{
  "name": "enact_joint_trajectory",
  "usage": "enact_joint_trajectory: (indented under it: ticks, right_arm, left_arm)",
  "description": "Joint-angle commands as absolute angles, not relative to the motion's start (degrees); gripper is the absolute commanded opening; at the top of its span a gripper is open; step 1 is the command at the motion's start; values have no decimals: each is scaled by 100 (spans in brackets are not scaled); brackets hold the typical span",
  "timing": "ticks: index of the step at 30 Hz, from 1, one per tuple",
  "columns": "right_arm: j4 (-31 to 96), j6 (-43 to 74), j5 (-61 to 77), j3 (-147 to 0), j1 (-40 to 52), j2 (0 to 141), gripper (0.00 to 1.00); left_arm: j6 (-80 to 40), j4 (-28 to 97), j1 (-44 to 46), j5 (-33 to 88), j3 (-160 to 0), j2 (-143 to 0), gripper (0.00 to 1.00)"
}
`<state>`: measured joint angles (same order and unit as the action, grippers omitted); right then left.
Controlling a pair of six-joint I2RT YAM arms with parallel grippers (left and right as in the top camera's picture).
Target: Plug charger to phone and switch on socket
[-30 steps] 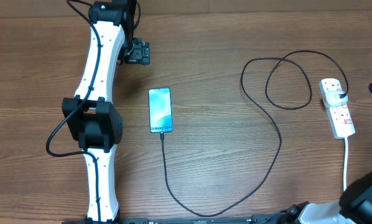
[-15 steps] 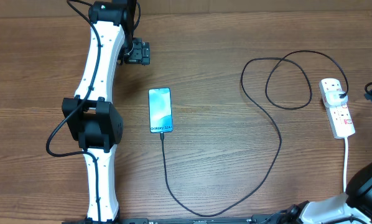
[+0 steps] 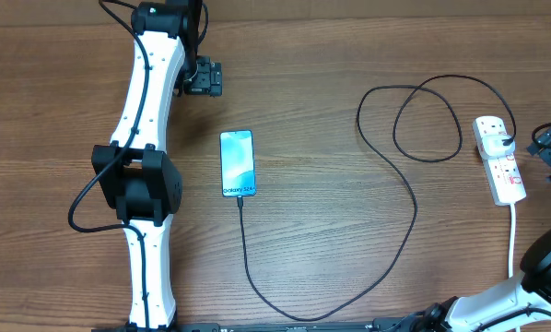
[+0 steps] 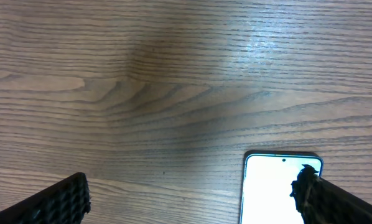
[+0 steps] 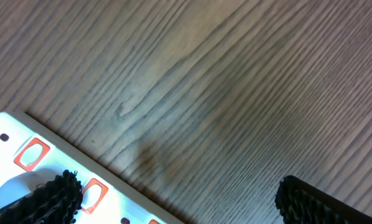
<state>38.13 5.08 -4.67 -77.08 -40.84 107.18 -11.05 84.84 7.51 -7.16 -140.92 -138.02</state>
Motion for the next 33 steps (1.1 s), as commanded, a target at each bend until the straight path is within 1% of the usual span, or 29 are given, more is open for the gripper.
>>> enact_joint_trajectory:
  ticks: [1,7,9,13,21,33]
  right_arm:
    - [3780,165,-388,-7721,-4091,10687,100]
    - [3787,139,-285,-7719,-4091,10748,100]
    - [3817,143,-276,-7719,-4091,10783,98]
    - [3824,141,16,-7717,-4091,10847,98]
    - [3994,145,14,-7714,-4091,10947,97]
    - [4025,316,16,-7710,-4091,11135,98]
  left_arm:
    - [-1205,8479,764,-790,-14147,-13727,100]
    - [-1205,8477,764,-788,-14147,-13727,100]
    - [-1205,8477,764,-790,-14147,-13727,100]
    - [-1205,8477,764,-788,-14147,-13727,100]
    - [-1205,8477,764,-790,-14147,-13727,100]
    - [-1205,8477,764,-790,-14147,-13727,100]
